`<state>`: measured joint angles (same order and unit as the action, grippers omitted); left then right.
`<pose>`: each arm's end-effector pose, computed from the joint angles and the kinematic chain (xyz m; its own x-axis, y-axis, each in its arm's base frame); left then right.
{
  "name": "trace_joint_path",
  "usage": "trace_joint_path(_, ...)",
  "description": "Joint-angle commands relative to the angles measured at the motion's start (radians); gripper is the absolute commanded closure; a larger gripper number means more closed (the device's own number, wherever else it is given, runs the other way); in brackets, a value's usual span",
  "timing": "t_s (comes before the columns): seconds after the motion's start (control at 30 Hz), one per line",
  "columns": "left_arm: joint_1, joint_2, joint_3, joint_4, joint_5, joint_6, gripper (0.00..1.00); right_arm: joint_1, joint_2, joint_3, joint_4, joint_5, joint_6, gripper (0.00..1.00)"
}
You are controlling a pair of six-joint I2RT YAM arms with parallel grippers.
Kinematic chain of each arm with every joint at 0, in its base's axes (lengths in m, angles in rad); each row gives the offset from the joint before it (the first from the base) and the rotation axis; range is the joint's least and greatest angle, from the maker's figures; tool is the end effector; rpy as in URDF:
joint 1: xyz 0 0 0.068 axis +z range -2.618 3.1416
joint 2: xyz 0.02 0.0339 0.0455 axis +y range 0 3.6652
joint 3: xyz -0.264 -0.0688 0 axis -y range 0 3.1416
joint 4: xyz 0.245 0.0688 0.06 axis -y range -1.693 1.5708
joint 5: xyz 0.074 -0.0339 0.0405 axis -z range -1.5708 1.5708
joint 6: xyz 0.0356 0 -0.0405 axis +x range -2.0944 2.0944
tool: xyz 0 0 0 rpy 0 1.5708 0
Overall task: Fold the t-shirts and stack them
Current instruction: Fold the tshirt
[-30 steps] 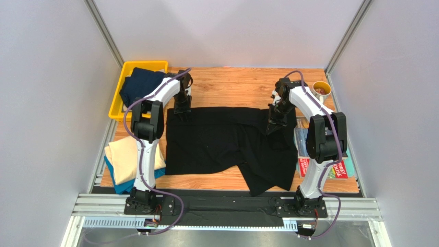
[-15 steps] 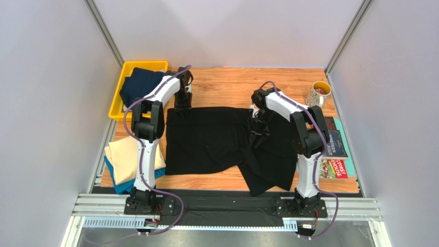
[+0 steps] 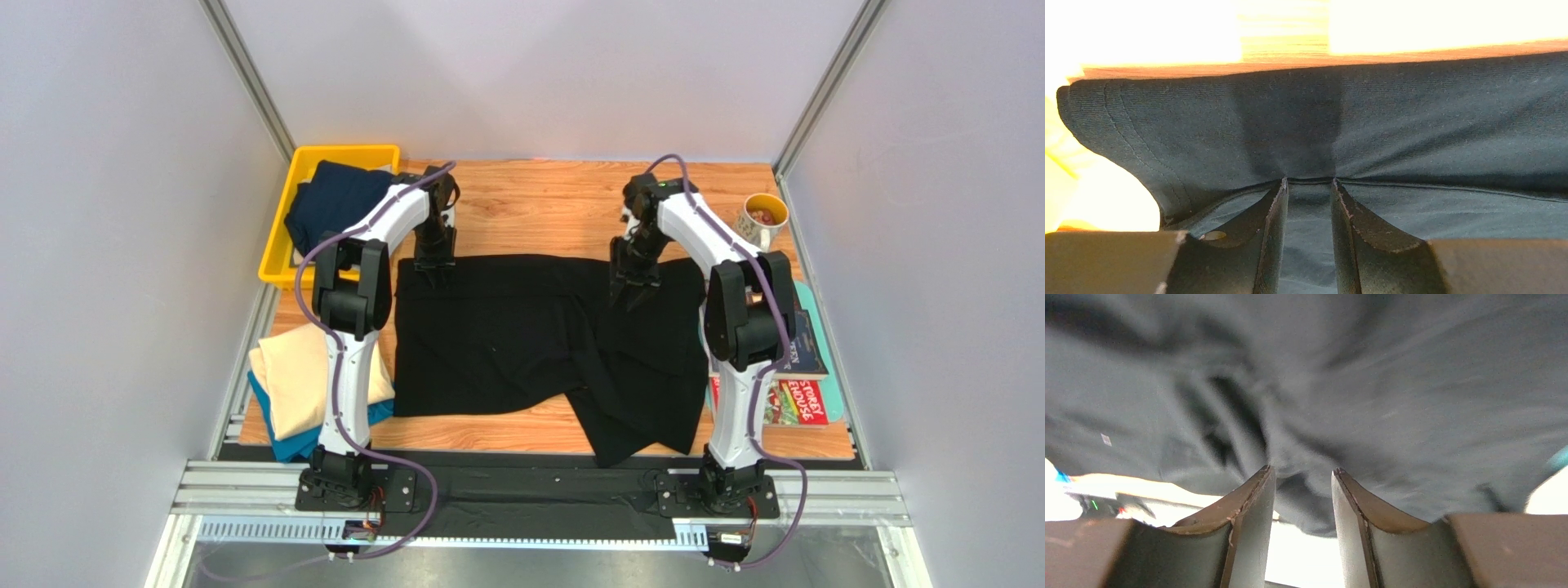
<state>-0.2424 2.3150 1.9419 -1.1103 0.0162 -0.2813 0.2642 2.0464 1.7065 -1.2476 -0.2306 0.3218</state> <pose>0.4449 -0.1106 0.1651 -0.9961 -0.0396 -0.0794 -0.0366 0.9985 -0.0397 0.3744 0.1097 0.2144 -0.9949 0.0498 0.0881 0.0676 0.9750 0.2115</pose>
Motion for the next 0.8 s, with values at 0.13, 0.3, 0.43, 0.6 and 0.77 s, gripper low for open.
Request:
trace_joint_path(0.13,-0.003,-0.048,-0.029,0.004,-0.015,0.017,0.61,-0.180,0.139,0.166,0.059,0.151,0.046,0.58)
trace_joint_path(0.3,-0.003,-0.058,-0.064,0.014,-0.038,0.024,0.62,-0.200,0.185,0.177,0.099,0.227,0.060,0.60)
trace_joint_path(0.43,-0.003,-0.051,-0.086,0.017,-0.024,0.024,0.72,-0.215,0.264,0.205,0.065,0.228,0.083,0.73)
trace_joint_path(0.6,-0.003,-0.051,-0.115,0.014,-0.045,0.014,0.95,-0.227,0.262,0.159,0.050,0.300,0.105,0.93)
trace_joint_path(0.77,0.029,-0.029,-0.100,0.017,-0.022,0.001,1.00,-0.292,0.264,0.157,0.057,0.265,0.129,1.00)
